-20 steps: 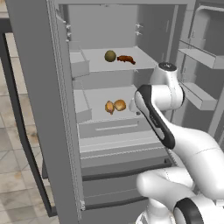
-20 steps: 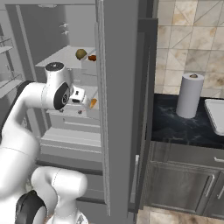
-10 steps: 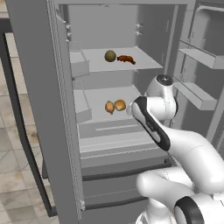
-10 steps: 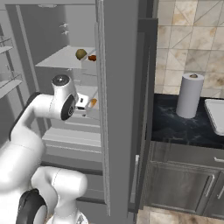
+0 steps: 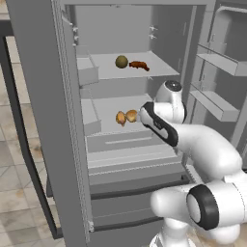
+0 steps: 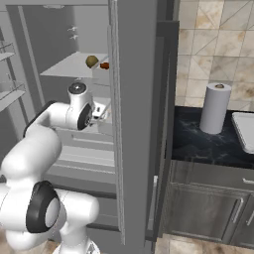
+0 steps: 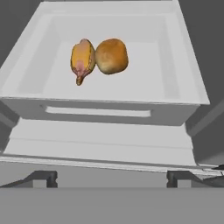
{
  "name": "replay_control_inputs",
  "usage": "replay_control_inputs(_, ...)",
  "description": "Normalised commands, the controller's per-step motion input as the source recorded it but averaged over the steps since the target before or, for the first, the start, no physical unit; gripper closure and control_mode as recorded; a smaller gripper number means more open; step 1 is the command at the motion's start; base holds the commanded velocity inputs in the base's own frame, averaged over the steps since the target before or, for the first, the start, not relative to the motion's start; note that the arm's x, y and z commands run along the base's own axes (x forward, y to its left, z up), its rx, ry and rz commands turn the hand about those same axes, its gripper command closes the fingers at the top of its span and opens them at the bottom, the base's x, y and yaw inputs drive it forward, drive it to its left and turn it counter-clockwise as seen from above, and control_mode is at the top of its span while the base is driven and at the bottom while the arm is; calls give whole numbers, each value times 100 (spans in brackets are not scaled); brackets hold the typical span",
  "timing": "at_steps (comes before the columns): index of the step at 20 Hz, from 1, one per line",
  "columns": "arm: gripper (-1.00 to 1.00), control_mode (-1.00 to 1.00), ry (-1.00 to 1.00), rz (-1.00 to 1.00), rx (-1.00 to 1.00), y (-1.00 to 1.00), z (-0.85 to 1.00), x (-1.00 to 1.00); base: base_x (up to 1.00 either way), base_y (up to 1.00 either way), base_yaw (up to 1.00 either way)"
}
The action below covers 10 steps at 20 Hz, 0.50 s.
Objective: Place one potato and one chicken drumstick in each tupperware on the nearby counter, to pack two identical lunches.
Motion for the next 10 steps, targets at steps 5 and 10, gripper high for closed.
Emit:
replay_control_inputs(5,-100,-100,-2,0,0,0,-25,39,0,0,0)
replay_control_inputs(10,-100,-100,-7,0,0,0,-28,36,0,0,0)
